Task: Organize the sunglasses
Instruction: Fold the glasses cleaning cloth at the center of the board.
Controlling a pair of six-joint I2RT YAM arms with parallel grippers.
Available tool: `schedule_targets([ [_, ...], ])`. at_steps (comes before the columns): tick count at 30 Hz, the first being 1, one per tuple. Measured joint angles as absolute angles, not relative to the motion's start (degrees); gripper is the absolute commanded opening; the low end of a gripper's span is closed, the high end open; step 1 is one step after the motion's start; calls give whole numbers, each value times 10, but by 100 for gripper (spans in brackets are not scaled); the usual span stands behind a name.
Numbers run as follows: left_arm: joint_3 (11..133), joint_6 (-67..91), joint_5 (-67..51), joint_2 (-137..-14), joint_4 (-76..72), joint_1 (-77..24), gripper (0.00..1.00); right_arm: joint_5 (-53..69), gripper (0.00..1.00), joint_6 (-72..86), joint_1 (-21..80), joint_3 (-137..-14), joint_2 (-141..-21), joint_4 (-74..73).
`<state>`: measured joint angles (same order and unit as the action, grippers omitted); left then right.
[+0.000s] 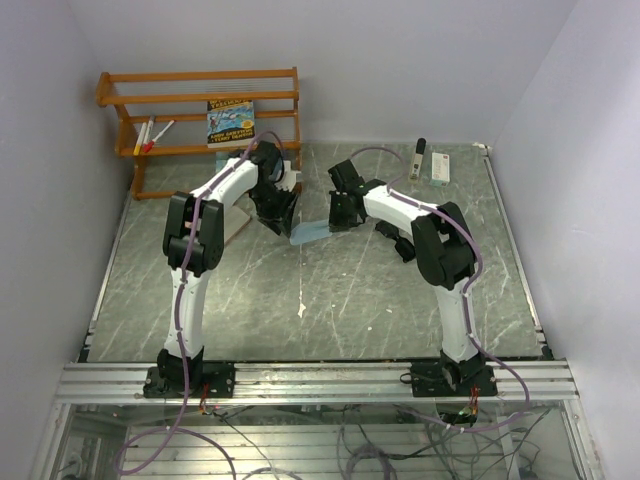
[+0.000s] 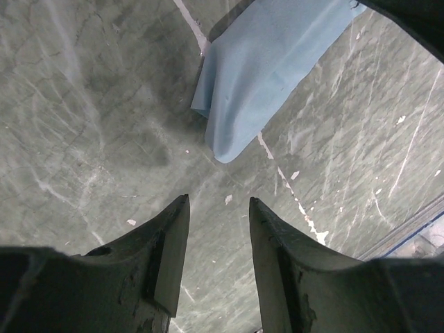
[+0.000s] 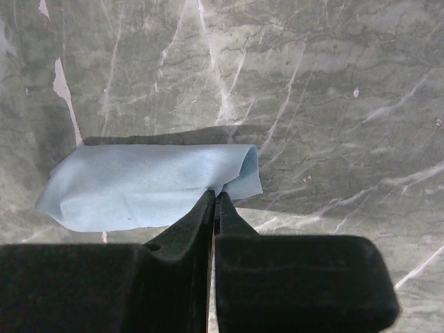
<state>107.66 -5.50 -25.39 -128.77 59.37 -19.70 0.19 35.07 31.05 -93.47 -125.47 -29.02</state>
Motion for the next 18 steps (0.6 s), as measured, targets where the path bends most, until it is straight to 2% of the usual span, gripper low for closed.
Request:
schedule_targets([
  [18, 1036, 22, -190, -1272, 520, -257, 51, -6, 0, 367, 315, -928, -1251, -286],
])
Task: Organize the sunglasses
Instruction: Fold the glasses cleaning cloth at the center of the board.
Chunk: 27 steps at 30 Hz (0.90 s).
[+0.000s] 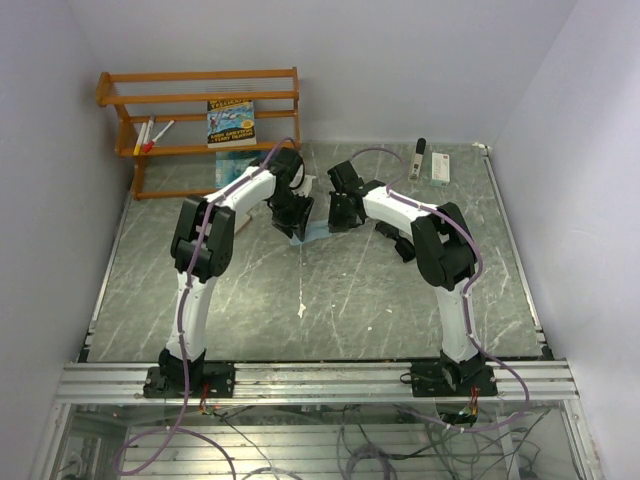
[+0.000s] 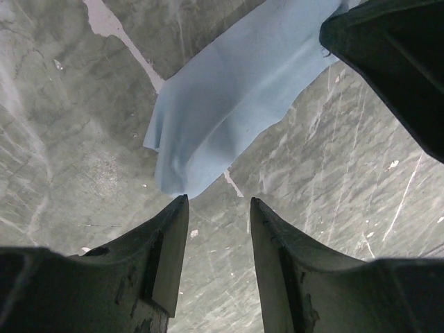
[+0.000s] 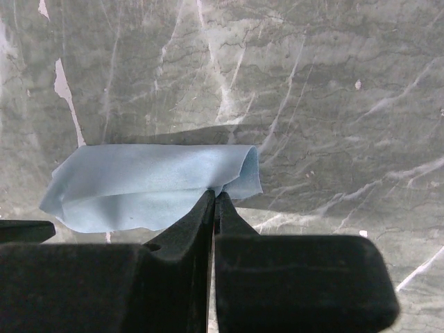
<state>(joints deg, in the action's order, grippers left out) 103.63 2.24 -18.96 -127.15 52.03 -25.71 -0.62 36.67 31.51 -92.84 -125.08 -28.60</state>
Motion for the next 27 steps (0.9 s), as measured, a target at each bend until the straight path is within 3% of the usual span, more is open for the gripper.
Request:
schedule_targets([
  [27, 976, 94, -58, -1254, 478, -265, 51, -4, 0, 371, 315, -922, -1247, -282],
])
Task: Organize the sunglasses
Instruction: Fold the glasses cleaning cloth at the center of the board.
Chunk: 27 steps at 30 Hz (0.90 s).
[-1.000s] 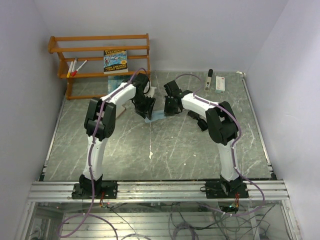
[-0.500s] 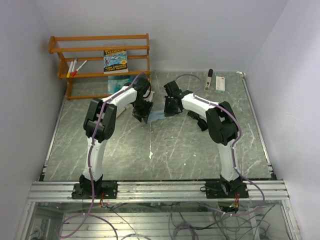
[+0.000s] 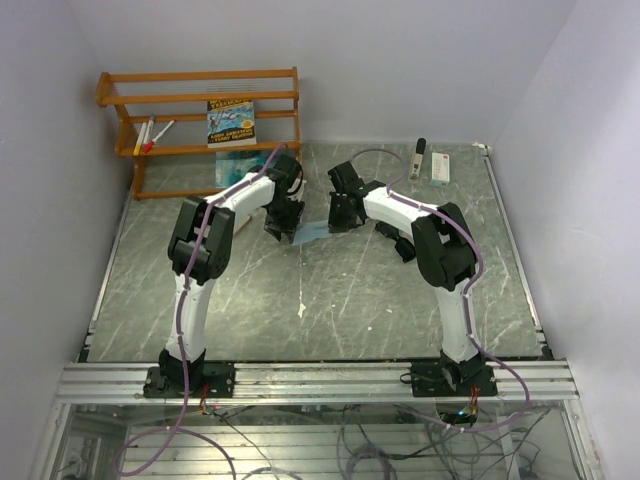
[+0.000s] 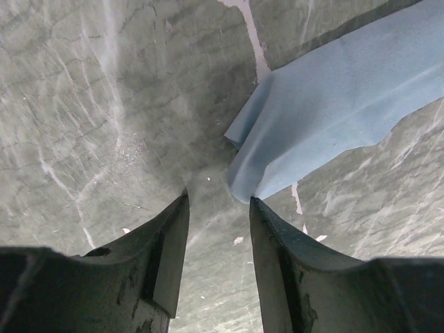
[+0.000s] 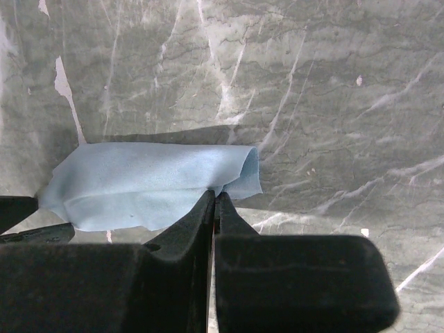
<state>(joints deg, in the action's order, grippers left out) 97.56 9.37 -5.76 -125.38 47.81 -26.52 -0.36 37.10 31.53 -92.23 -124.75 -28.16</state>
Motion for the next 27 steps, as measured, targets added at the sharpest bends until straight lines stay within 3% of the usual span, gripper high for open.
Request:
schedule_targets([
  [15, 987, 110, -53, -1263, 465, -303, 50, 6, 0, 375, 316, -922, -1247, -282],
  [27, 981, 112, -49, -1262, 458, -302, 17, 6, 0, 375, 316, -922, -1247, -282],
])
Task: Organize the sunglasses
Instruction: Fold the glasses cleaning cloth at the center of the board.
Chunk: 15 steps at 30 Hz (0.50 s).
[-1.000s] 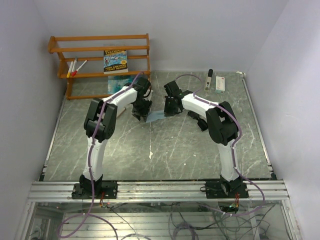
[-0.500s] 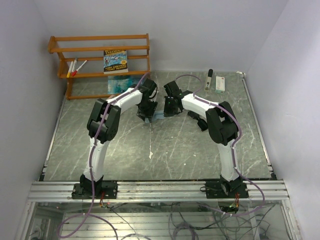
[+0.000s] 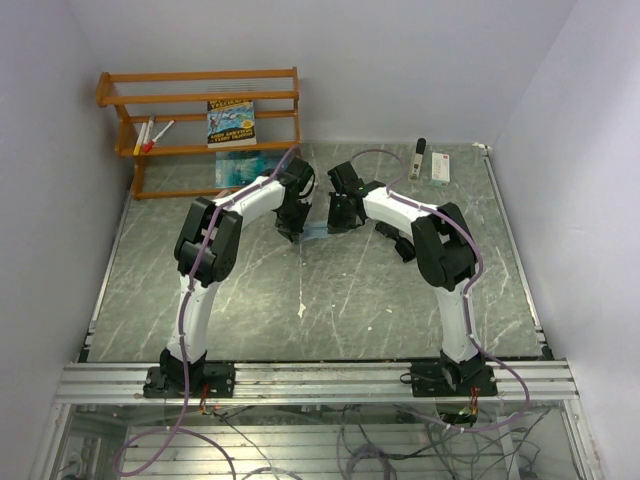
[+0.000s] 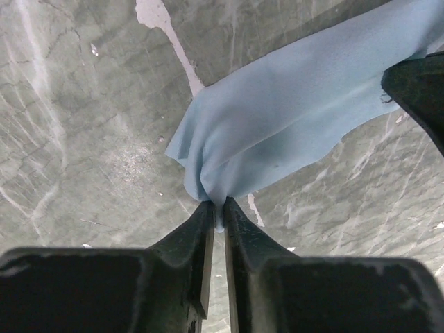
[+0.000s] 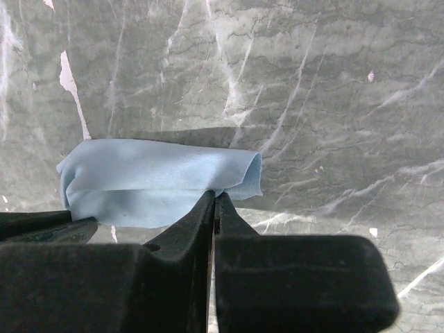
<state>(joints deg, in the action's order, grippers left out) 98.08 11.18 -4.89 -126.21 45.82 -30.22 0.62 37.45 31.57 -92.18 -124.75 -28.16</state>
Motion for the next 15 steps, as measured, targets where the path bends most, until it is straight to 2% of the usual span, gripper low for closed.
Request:
schedule_targets([
  [2, 980, 112, -47, -1262, 457, -302, 8, 6, 0, 375, 316, -922, -1247, -282],
  [3, 980, 112, -47, -1262, 457, -301, 7, 6, 0, 375, 316, -922, -1247, -282],
  [15, 1001, 96, -48, -1262, 470, -300, 7, 12, 0, 370, 316, -923, -1246, -287],
])
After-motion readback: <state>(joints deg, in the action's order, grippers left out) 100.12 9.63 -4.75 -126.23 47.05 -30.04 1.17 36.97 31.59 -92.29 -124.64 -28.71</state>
